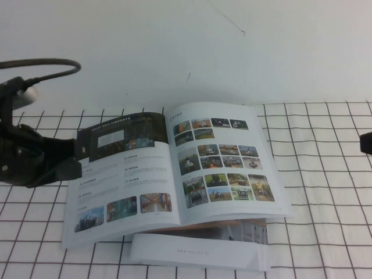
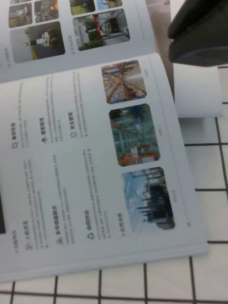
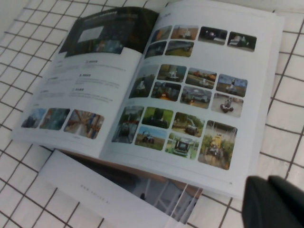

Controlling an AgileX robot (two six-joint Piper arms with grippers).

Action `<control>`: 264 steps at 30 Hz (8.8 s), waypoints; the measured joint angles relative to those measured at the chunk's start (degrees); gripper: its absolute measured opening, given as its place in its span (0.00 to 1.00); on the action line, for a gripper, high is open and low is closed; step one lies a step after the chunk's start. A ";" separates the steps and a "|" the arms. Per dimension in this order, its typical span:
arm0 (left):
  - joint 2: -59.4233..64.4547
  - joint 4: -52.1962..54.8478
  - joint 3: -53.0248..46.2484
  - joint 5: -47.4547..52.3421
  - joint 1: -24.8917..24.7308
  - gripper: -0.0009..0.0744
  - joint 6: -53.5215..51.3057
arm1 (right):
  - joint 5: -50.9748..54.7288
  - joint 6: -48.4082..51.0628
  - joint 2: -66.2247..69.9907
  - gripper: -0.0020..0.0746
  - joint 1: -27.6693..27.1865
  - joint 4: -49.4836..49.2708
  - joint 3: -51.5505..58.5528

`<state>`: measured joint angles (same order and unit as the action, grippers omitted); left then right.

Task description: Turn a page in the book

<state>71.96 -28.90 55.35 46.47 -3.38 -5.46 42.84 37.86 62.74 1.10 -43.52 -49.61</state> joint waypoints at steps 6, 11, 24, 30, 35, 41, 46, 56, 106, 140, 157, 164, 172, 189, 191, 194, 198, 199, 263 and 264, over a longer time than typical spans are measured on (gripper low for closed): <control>7.21 -6.61 0.00 -4.38 0.00 0.01 -7.11 | -0.34 6.94 7.05 0.02 0.00 -2.18 0.00; 13.83 -7.89 0.00 -7.42 0.00 0.01 -9.83 | -0.78 12.97 13.08 0.02 0.00 -6.80 0.00; 29.23 -10.30 0.12 -10.92 0.00 0.01 -13.67 | -0.90 26.07 27.28 0.36 0.00 -21.89 0.00; 34.06 -10.89 0.66 -11.17 0.00 0.01 -14.59 | -1.50 30.20 33.88 0.54 0.00 -26.19 -0.10; 35.02 -11.43 1.25 -9.90 0.00 0.01 -14.74 | -2.93 38.18 39.41 0.56 0.00 -32.95 -0.10; 35.14 -11.55 1.25 -9.82 0.00 0.01 -14.74 | -3.17 42.68 46.47 0.56 0.03 -36.51 -2.64; 35.14 -11.55 1.25 -9.82 0.00 0.01 -14.74 | -1.88 43.03 50.77 0.56 0.03 -37.15 -5.91; 35.14 -11.55 1.25 -9.82 0.00 0.01 -14.90 | 1.04 43.84 54.95 0.56 0.03 -38.63 -7.60; 35.14 -11.76 1.25 -9.82 0.00 0.01 -15.96 | 20.78 52.87 47.85 0.57 13.10 -53.21 -12.76; -7.18 -8.43 12.82 -3.20 0.00 0.01 -14.72 | 7.01 57.23 58.87 0.57 33.10 -53.33 -23.78; 18.97 -7.53 12.94 -1.01 0.00 0.01 -16.52 | 15.24 54.57 53.01 0.56 29.31 -49.72 -24.63; 31.03 -7.38 12.94 -0.93 0.00 0.01 -17.56 | 19.09 50.93 44.44 0.46 20.41 -47.75 -24.63; 40.16 -7.38 13.17 -2.71 0.00 0.01 -18.08 | 23.86 50.06 37.56 0.44 16.03 -44.32 -24.63; 8.92 -11.36 13.26 0.20 0.00 0.01 -21.84 | 19.80 41.62 22.16 0.05 15.93 -31.33 -26.29; 2.03 -10.81 13.26 0.83 0.00 0.01 -21.84 | 16.33 37.05 19.24 0.03 15.93 -25.72 -26.88; -8.91 -8.81 13.26 1.54 0.00 0.01 -20.59 | 10.50 28.04 14.12 0.03 15.93 -14.76 -27.00; -22.00 -3.95 12.89 2.16 0.00 0.01 -16.01 | 5.50 15.89 6.72 0.03 15.93 3.42 -27.00; -24.74 -3.15 12.32 2.05 0.00 0.01 -15.15 | 5.06 13.16 4.80 0.03 15.93 7.06 -27.00; -72.44 11.62 -56.39 -26.17 0.10 0.01 0.24 | -12.68 -11.66 -42.69 0.02 15.93 35.16 38.22; -72.44 13.93 -56.39 -26.27 0.10 0.01 0.24 | -12.68 -11.66 -42.69 0.02 15.93 35.16 38.22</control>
<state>-0.48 -14.98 -1.04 20.21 -3.28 -5.22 30.16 26.20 20.05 17.04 -8.36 -11.40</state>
